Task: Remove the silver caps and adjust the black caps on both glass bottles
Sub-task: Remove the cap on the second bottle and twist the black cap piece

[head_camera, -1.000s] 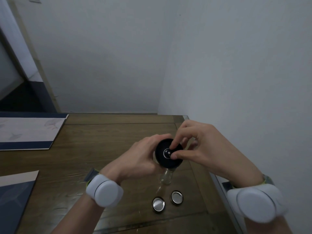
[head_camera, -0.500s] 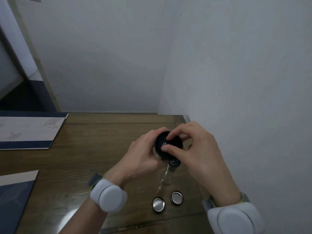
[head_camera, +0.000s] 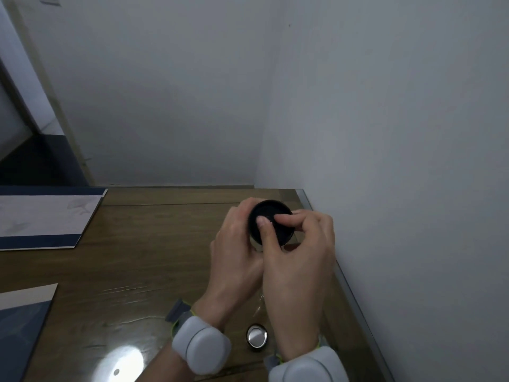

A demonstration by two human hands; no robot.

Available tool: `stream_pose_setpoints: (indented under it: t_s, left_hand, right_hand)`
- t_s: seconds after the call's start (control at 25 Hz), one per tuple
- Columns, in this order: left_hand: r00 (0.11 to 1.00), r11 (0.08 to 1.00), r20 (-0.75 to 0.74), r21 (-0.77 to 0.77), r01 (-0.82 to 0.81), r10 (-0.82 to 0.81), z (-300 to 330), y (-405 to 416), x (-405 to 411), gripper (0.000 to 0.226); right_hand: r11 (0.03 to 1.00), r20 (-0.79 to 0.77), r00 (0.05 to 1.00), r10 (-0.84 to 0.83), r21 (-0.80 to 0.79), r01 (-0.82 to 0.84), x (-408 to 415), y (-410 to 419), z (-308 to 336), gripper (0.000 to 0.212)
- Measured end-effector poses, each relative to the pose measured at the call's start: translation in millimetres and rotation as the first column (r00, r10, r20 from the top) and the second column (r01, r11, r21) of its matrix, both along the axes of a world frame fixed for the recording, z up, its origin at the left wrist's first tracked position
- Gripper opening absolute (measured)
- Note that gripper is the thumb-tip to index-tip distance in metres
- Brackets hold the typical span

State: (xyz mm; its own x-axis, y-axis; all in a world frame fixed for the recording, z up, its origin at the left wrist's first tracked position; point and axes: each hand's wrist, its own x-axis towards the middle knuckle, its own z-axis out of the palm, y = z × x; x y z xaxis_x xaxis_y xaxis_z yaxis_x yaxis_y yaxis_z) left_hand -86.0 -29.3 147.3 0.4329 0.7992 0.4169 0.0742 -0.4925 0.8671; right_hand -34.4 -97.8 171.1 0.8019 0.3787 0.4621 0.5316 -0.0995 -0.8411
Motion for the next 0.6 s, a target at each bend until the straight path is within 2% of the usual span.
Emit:
stream_pose_setpoints:
  t_s: [0.12, 0.24, 0.36, 0.44, 0.6]
  left_hand:
    - [0.998, 0.999, -0.035, 0.002, -0.046, 0.046, -2, -1, -1, 0.035]
    - [0.997, 0.999, -0.079, -0.031, -0.003, 0.001, -5, 6, -5, 0.036]
    - [0.979, 0.988, -0.146, -0.073, 0.133, -0.143, -8, 20, -13, 0.038]
    - [0.936, 0.961, -0.219, -0.091, 0.261, -0.275, -7, 31, -19, 0.042]
    - [0.837, 0.874, -0.255, -0.106, 0.473, -0.484, 0, 40, -25, 0.044]
  right_hand:
    - [1.0, 0.016, 1.0, 0.015, -0.026, -0.015, 1, 0, -3, 0.021]
    - [0.973, 0.07, 0.984, 0.165, -0.173, -0.15, 17, -9, 2, 0.02]
    - [0.868, 0.055, 0.938, 0.341, -0.403, -0.292, 40, -19, 16, 0.018]
    - [0.791, 0.052, 0.907, 0.418, -0.513, -0.335, 50, -23, 27, 0.017]
    - [0.72, 0.087, 0.848, 0.523, -0.578, -0.385, 58, -23, 43, 0.019]
